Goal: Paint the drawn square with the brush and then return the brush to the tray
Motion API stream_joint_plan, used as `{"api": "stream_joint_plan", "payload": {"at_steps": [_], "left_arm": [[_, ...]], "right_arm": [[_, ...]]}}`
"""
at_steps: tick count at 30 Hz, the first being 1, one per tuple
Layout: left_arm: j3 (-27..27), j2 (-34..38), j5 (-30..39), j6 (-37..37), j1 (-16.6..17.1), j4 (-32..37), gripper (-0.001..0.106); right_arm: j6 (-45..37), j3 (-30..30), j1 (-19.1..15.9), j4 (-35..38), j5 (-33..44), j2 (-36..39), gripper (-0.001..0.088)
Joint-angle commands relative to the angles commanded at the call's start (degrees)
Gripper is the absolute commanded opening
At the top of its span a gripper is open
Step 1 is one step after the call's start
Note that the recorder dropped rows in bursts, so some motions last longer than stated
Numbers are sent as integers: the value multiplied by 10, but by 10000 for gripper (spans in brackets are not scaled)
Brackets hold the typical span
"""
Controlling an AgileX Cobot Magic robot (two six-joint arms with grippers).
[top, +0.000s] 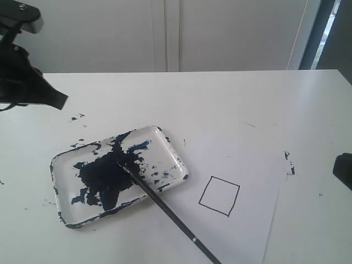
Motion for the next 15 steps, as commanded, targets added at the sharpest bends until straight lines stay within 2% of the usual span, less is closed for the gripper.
{"api": "stream_joint_plan", "payload": {"at_steps": [4,5,6,9,15], "left_arm": [[39,-49,0,0,44,0,0],[63,-77,2,-4,64,0,0],[74,-91,4,-8,69,0,0],[150,-166,3,-34,94,2,0],[246,-318,22,-62,101,4,0]], "right_arm": [[0,0,0,0,0,0,0],[0,0,0,0,0,0,0],[0,0,0,0,0,0,0],[0,0,0,1,1,0,0],[0,0,0,-4,20,0,0]]}}
